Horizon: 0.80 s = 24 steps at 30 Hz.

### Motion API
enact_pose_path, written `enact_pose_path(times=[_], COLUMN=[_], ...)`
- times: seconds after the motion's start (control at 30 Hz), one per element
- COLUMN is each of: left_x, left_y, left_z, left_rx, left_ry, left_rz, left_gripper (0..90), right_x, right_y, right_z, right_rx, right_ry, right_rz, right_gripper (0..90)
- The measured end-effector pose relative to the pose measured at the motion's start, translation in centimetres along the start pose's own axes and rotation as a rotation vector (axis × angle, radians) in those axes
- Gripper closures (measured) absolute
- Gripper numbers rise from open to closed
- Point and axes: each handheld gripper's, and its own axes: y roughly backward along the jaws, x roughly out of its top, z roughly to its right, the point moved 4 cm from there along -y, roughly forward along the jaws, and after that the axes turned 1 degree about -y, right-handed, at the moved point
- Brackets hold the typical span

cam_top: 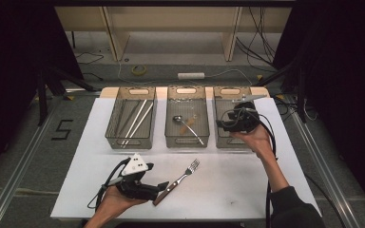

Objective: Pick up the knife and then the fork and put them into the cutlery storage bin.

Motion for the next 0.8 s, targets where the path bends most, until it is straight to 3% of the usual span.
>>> enact_pose_path(times=[0.37, 0.8], left_x=[-0.4, -0.8], left_y=[-0.4, -1.0], left_z=[0.0, 0.3], left_rx=[0.02, 0.008], left_ry=[0.011, -0.006], left_rz=[-0.095, -0.221], left_gripper=[19.4, 21.6], right_x=[-3.0, -6.4], right_y=[2.5, 3.3], right_z=[-4.0, -6.1], right_rx=[0.079, 0.106], right_ry=[0.041, 0.072], right_rz=[0.077, 0.089], right_gripper=[33.2, 31.4])
